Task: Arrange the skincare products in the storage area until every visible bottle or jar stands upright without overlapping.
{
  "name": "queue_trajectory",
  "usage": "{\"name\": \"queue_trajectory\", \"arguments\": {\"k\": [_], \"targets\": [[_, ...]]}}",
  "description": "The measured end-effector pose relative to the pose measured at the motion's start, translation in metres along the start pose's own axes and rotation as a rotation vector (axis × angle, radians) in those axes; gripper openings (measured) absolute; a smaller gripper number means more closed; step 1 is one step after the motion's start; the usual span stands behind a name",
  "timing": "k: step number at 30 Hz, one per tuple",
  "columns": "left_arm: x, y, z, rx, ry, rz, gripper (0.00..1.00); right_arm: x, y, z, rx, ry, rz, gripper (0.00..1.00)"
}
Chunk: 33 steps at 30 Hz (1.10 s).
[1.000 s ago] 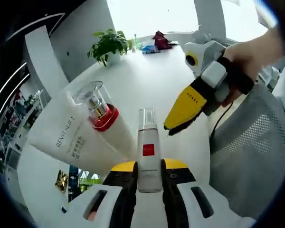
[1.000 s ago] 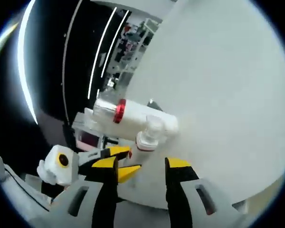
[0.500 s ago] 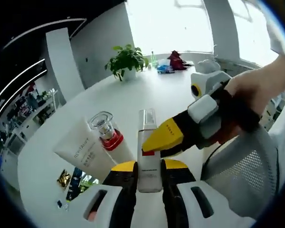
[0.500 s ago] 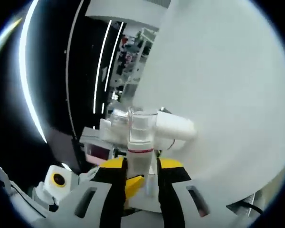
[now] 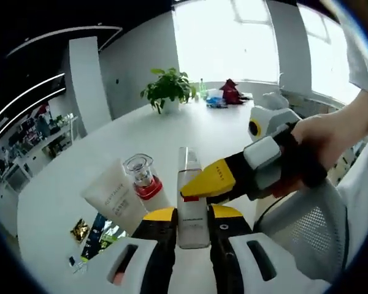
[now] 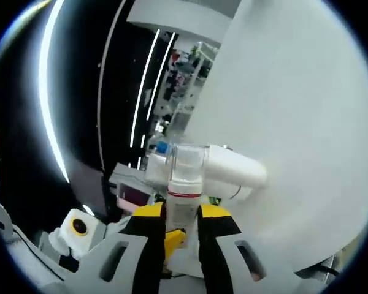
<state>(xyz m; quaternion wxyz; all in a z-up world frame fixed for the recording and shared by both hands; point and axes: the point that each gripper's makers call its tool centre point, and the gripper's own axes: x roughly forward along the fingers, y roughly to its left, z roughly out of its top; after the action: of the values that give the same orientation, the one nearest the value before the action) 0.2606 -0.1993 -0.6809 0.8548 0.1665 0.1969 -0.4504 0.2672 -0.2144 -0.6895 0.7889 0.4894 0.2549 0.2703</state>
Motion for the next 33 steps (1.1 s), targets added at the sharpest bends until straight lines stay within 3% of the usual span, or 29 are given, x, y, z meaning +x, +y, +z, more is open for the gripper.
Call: {"name": "queue_trajectory", "arguments": {"k": [4, 7, 15, 19, 20, 22, 26, 29, 31, 33], "targets": [[-0.007, -0.002, 0.006, 0.001, -0.022, -0.013, 0.24, -0.002, 0.009, 0.001, -0.048, 0.007, 0.035, 0.18], [-0.015, -0.005, 0.012, 0.012, -0.045, -0.047, 0.24, -0.006, 0.015, 0.002, -0.145, 0.031, 0.074, 0.18], [-0.048, -0.019, 0.047, -0.112, -0.171, -0.223, 0.30, -0.020, 0.046, 0.010, -0.322, 0.082, 0.272, 0.18], [-0.066, -0.014, 0.069, -0.208, -0.236, -0.286, 0.32, -0.026, 0.065, 0.008, -0.474, 0.133, 0.366, 0.18], [-0.069, -0.003, 0.068, -0.231, -0.239, -0.305, 0.32, -0.028, 0.071, 0.006, -0.528, 0.162, 0.398, 0.18], [-0.075, 0.001, 0.078, -0.214, -0.254, -0.306, 0.32, -0.030, 0.076, 0.002, -0.631, 0.220, 0.422, 0.18], [-0.077, 0.006, 0.080, -0.167, -0.248, -0.338, 0.31, -0.031, 0.078, -0.012, -0.855, 0.350, 0.466, 0.18], [-0.076, -0.004, 0.076, -0.100, -0.186, -0.377, 0.29, -0.030, 0.073, -0.025, -1.005, 0.441, 0.482, 0.18], [-0.071, -0.007, 0.065, -0.047, -0.133, -0.396, 0.31, -0.028, 0.070, -0.031, -1.072, 0.473, 0.488, 0.18], [-0.070, -0.015, 0.067, -0.028, -0.116, -0.416, 0.33, -0.027, 0.068, -0.037, -1.097, 0.493, 0.502, 0.18]]}}
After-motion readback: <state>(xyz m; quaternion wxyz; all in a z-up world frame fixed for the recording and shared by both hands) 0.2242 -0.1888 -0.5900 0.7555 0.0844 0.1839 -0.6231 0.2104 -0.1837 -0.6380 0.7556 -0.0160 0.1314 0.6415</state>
